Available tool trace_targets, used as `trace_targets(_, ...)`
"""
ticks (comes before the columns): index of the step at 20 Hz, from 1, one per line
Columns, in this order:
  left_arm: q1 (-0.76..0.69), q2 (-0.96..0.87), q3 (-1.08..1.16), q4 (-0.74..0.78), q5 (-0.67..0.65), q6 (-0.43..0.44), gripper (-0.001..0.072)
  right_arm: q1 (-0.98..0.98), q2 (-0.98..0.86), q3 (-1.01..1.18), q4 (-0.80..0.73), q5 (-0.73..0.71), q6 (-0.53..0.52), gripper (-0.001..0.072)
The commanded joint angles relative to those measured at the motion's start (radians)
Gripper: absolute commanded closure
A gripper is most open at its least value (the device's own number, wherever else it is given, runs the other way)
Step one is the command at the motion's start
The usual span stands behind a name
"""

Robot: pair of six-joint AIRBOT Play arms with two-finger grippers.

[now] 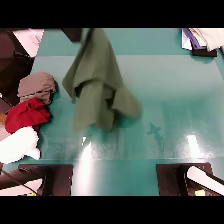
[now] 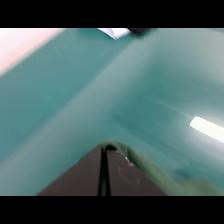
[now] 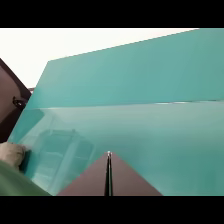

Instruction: Fold the shirts.

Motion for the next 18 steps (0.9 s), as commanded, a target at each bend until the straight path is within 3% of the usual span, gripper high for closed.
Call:
trace_targets(1,-0.019,-0.132,-0.068,-0.141,-0.035,-0.05,0.068,0.001,-0.001,0.014,-0.001,0.024,0.001,0.0695)
trace_targets(2,-0.016,-0.166,-0.068,-0.138,-0.031,-0.082,0.0537,0.0,0.0,0.014,-0.002,0.024,0.001,0.0695)
trace_targets(3,-0.003,-0.189,-0.068,-0.117,-0.028,-0.146,0.0176,0.0,0.0,0.014,-0.002,0.024,0.001,0.0695)
trace_targets(4,0.021,-0.192,-0.067,-0.09,-0.039,-0.214,0.0089,0.0,-0.001,0.014,-0.006,0.024,0.001,0.0695)
trace_targets(8,0.231,-0.147,-0.061,-0.069,-0.316,-0.287,0.0108,0.0,0.0,0.014,-0.008,0.05,0.001,0.0695)
trace_targets(10,0.317,-0.072,-0.194,-0.069,-0.364,-0.295,0.0108,0.002,-0.001,0.014,-0.008,0.071,0.001,0.0695)
trace_targets(14,0.349,0.167,-0.744,-0.081,-0.261,-0.277,0.0107,0.035,-0.002,0.014,-0.009,0.073,0.001,0.0695)
trace_targets(18,0.349,0.305,-1.228,-0.24,-0.022,-0.244,0.0106,0.116,-0.028,0.014,-0.01,0.075,0.001,0.0695)
